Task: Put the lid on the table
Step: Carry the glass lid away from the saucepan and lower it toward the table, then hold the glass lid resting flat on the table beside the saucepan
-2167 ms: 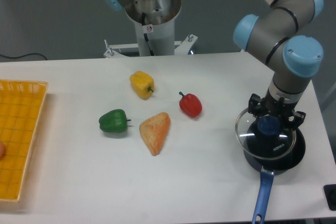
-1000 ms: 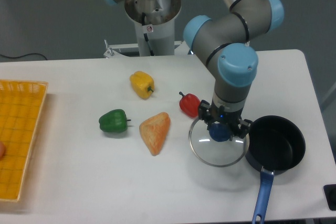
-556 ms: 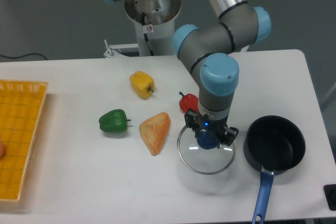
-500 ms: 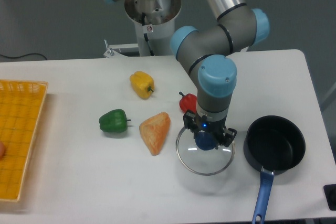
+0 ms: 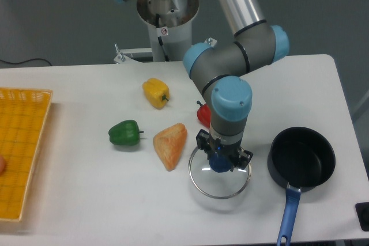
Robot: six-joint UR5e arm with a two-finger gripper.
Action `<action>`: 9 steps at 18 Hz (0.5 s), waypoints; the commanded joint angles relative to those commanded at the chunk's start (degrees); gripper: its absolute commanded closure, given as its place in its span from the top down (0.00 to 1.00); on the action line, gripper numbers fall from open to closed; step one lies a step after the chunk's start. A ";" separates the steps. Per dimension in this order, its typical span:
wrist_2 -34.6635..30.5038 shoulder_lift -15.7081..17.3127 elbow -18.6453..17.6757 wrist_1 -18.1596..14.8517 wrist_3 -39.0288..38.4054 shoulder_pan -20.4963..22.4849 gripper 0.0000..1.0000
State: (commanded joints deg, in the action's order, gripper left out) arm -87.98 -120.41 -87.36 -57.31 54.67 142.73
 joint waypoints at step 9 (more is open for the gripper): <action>-0.09 -1.49 -0.18 0.79 0.09 0.00 0.59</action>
State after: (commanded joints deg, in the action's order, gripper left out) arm -88.07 -121.90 -87.54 -56.52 54.76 142.73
